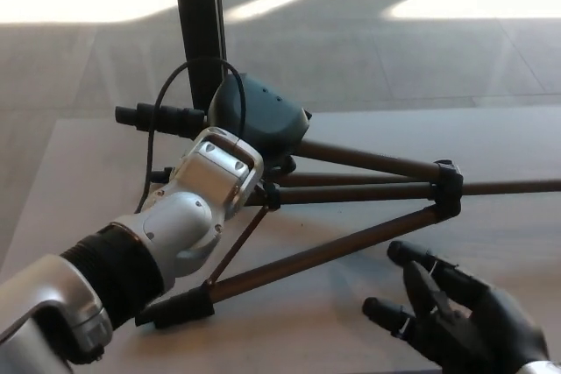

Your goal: Use both hands of the robot to pick up the tripod lying in the middle of the desk and make it stand upright on the desk

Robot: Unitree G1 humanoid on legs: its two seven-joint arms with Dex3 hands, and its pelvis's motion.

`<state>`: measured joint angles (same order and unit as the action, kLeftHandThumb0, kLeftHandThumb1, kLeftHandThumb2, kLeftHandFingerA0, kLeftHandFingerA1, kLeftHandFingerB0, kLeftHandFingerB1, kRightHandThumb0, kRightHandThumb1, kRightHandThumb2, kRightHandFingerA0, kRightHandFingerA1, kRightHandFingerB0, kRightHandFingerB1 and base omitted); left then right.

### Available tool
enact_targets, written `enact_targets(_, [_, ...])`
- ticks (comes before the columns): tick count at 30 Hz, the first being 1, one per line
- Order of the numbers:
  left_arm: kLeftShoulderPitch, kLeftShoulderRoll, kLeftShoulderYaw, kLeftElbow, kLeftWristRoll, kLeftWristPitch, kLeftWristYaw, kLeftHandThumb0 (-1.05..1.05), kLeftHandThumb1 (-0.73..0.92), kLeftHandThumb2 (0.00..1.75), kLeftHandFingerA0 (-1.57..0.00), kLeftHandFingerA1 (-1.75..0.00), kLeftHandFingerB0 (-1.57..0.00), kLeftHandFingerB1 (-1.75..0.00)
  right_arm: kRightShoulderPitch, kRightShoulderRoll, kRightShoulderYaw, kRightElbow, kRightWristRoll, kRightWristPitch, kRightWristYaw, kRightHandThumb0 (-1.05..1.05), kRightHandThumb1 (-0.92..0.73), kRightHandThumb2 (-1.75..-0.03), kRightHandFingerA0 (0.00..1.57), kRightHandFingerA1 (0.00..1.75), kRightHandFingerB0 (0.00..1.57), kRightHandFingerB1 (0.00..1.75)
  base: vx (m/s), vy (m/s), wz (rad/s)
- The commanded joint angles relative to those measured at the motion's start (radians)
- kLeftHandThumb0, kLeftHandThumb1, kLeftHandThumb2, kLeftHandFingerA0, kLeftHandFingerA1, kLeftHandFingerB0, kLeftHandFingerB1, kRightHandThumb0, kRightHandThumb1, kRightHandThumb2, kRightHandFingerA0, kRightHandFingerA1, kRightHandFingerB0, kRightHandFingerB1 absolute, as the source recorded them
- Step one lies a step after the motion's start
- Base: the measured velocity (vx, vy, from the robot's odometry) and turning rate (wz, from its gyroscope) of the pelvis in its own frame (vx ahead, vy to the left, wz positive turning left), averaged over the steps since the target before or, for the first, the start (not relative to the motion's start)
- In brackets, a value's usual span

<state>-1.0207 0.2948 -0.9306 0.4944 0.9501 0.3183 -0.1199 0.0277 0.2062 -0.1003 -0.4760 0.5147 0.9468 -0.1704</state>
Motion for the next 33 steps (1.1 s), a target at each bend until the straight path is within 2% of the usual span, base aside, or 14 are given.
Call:
enact_targets(1, [-0.040, 0.003, 0.122, -0.005, -0.064, -0.124, 0.004, -0.26, 0.57, 0.61, -0.90, -1.67, -0.85, -0.93, 0.013, 0.123, 0.075, 0.143, -0.030, 0.107, -0.105, -0.53, -0.63, -0.59, 0.65, 0.84, 0.60, 0.54, 0.00, 0.000, 0.00])
enact_targets(7, [-0.064, -0.002, 0.152, -0.006, -0.032, -0.152, 0.007, -0.29, 0.66, 0.67, -0.90, -1.67, -0.80, -0.94, 0.016, 0.188, 0.107, 0.279, -0.017, 0.072, -0.151, -0.50, -0.68, -0.60, 0.53, 0.88, 0.53, 0.55, 0.00, 0.000, 0.00])
enact_targets(8, [-0.072, -0.004, 0.152, -0.002, -0.021, -0.148, 0.013, -0.36, 0.51, 0.97, -1.17, -1.33, -0.79, -0.91, 0.001, 0.189, 0.111, 0.323, -0.023, 0.042, -0.148, -0.51, -0.65, -0.59, 0.55, 0.85, 0.56, 0.58, 0.00, 0.000, 0.00])
enact_targets(9, [-0.084, -0.006, 0.151, 0.005, -0.012, -0.144, 0.006, -0.37, 0.51, 0.96, -1.17, -1.33, -0.80, -0.96, 0.003, 0.201, 0.126, 0.348, -0.034, -0.007, -0.153, -0.51, -0.65, -0.59, 0.55, 0.85, 0.55, 0.58, 0.00, 0.000, 0.00])
enact_targets(10, [-0.084, -0.006, 0.161, 0.010, -0.017, -0.159, 0.029, -0.29, 0.63, 0.73, -0.93, -1.64, -0.83, -1.00, -0.002, 0.208, 0.129, 0.364, -0.032, -0.035, -0.154, -0.52, -0.67, -0.60, 0.50, 0.85, 0.52, 0.59, 0.00, 0.000, 0.00])
enact_targets(11, [-0.087, -0.006, 0.166, 0.008, -0.019, -0.157, 0.023, -0.34, 0.53, 1.01, -1.16, -1.29, -0.84, -0.97, -0.021, 0.218, 0.116, 0.376, -0.025, -0.034, -0.168, -0.53, -0.66, -0.60, 0.49, 0.85, 0.51, 0.60, 0.00, 0.000, 0.00])
enact_targets(12, [-0.094, -0.002, 0.163, 0.008, -0.009, -0.159, 0.023, -0.29, 0.63, 0.77, -0.92, -1.62, -0.82, -0.99, -0.050, 0.224, 0.095, 0.389, -0.016, -0.041, -0.180, -0.52, -0.67, -0.60, 0.47, 0.83, 0.49, 0.54, 0.00, 0.000, 0.00])
enact_targets(13, [-0.101, 0.004, 0.163, 0.003, 0.001, -0.160, 0.014, -0.32, 0.51, 1.01, -1.15, -1.28, -0.83, -0.93, -0.073, 0.237, 0.084, 0.414, -0.020, -0.083, -0.197, -0.52, -0.67, -0.60, 0.48, 0.84, 0.48, 0.52, 0.00, 0.000, 0.00])
enact_targets(14, [-0.107, 0.005, 0.163, -0.002, 0.006, -0.152, -0.002, -0.28, 0.66, 0.78, -0.91, -1.66, -0.81, -1.00, -0.091, 0.241, 0.083, 0.432, -0.032, -0.108, -0.213, -0.53, -0.65, -0.60, 0.49, 0.83, 0.50, 0.51, 0.00, 0.000, 0.00])
enact_targets(20, [-0.128, -0.006, 0.176, -0.014, -0.001, -0.152, -0.032, -0.28, 0.64, 0.83, -0.93, -1.64, -0.83, -1.04, -0.156, 0.278, 0.016, 0.510, -0.011, -0.279, -0.240, -0.59, -0.62, -0.58, 0.30, 0.79, 0.33, 0.46, 0.00, 0.000, 0.00])
enact_targets(21, [-0.129, -0.006, 0.176, -0.018, 0.000, -0.152, -0.036, -0.33, 0.53, 1.03, -1.18, -1.29, -0.87, -0.99, -0.168, 0.283, -0.002, 0.523, 0.004, -0.312, -0.229, -0.61, -0.61, -0.58, 0.32, 0.78, 0.33, 0.49, 0.00, 0.000, 0.00])
enact_targets(22, [-0.124, -0.002, 0.176, -0.029, 0.003, -0.148, -0.039, -0.28, 0.65, 0.77, -0.92, -1.66, -0.82, -0.97, -0.194, 0.274, -0.027, 0.528, 0.042, -0.307, -0.201, -0.65, -0.65, -0.60, 0.49, 0.78, 0.47, 0.52, 0.00, 0.000, 0.00])
enact_targets(26, [-0.112, 0.012, 0.179, -0.046, 0.009, -0.144, -0.057, -0.28, 0.64, 0.77, -0.93, -1.62, -0.84, -0.88, -0.261, 0.211, -0.029, 0.468, 0.138, -0.174, -0.110, -0.63, -0.72, -0.62, 0.79, 0.85, 0.68, 0.54, 0.00, 0.000, 0.00])
enact_targets(33, [-0.124, 0.003, 0.182, -0.021, 0.011, -0.154, -0.056, -0.29, 0.65, 0.75, -0.91, -1.67, -0.81, -0.96, -0.160, 0.181, 0.092, 0.182, 0.196, 0.262, -0.212, -0.52, -0.67, -0.59, 0.75, 0.96, 0.60, 0.62, 0.00, 0.000, 0.00])
